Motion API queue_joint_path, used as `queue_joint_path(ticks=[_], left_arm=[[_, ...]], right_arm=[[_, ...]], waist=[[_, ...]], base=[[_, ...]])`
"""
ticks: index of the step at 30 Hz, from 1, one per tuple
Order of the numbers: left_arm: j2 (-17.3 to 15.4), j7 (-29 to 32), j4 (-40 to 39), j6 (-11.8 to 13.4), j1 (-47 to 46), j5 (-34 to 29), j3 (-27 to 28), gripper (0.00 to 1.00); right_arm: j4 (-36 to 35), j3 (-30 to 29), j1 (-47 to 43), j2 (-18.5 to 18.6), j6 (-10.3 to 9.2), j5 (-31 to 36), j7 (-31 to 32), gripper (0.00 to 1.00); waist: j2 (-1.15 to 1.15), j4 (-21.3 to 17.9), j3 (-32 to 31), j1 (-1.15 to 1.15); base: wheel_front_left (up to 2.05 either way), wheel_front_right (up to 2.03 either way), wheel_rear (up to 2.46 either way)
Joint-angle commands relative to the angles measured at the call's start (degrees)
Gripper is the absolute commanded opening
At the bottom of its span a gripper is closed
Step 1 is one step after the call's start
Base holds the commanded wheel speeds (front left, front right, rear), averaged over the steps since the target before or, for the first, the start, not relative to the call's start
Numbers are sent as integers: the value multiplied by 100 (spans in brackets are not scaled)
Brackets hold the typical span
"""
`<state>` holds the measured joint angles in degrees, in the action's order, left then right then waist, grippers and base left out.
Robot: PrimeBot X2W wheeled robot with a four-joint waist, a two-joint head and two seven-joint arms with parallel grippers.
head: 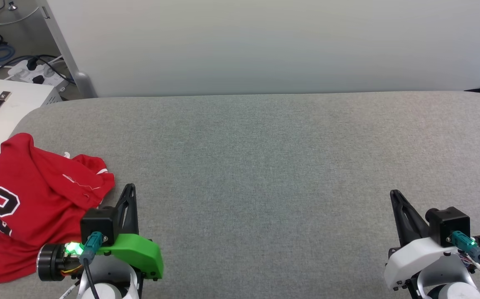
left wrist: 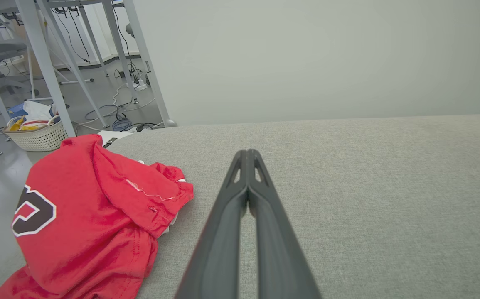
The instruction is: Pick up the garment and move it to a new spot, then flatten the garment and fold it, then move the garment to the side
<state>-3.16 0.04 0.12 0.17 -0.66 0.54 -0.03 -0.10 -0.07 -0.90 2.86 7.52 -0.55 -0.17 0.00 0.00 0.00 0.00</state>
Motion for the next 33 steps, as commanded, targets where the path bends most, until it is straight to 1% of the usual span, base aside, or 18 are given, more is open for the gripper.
queue_joint_path(ticks=[1,33], left_arm=[[28,-4,-12,-17,66,-54,3,0],[28,-4,-12,-17,66,-54,3,0]], right_arm=[[10,7,90,1,-3,55,17,0],[10,7,90,1,-3,55,17,0]], waist=[[0,0,0,0],[0,0,0,0]], base=[[0,0,0],[0,0,0]])
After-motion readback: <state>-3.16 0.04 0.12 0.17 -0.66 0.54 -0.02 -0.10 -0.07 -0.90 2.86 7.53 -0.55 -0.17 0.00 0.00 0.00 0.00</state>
